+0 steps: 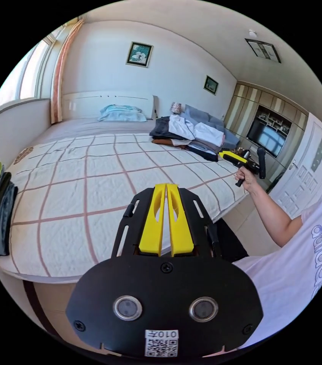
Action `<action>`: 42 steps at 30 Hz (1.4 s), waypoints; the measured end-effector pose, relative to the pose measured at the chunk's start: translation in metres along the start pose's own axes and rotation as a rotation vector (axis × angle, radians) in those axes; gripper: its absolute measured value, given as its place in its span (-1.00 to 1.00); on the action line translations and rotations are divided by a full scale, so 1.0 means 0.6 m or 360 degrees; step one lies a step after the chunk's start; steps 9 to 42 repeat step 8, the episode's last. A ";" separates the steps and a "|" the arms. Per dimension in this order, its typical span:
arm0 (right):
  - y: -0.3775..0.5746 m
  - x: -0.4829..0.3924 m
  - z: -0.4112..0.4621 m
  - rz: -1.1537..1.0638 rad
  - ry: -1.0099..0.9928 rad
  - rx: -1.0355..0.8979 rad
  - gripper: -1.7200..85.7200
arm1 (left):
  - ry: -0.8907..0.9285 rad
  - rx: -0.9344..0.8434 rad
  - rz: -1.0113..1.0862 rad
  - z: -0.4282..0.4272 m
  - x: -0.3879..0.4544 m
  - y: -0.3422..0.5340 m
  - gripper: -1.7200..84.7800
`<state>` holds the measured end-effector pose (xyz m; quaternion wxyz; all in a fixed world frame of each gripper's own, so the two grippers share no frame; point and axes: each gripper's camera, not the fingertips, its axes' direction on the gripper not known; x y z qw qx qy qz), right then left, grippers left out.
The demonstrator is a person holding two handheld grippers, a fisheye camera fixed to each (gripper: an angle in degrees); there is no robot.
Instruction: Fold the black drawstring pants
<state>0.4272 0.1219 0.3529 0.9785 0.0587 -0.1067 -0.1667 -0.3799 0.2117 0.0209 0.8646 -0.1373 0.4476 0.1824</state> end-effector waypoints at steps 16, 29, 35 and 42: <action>-0.060 0.117 0.179 -0.0152 0.0150 -0.0021 -0.69 | -0.0091 -0.0224 -0.0060 0.126 0.038 -0.027 -0.96; -0.060 0.117 0.179 -0.0152 0.0150 -0.0021 -0.69 | -0.0091 -0.0224 -0.0060 0.126 0.038 -0.027 -0.96; -0.060 0.117 0.179 -0.0152 0.0150 -0.0021 -0.69 | -0.0091 -0.0224 -0.0060 0.126 0.038 -0.027 -0.96; -0.060 0.117 0.179 -0.0152 0.0150 -0.0021 -0.69 | -0.0091 -0.0224 -0.0060 0.126 0.038 -0.027 -0.96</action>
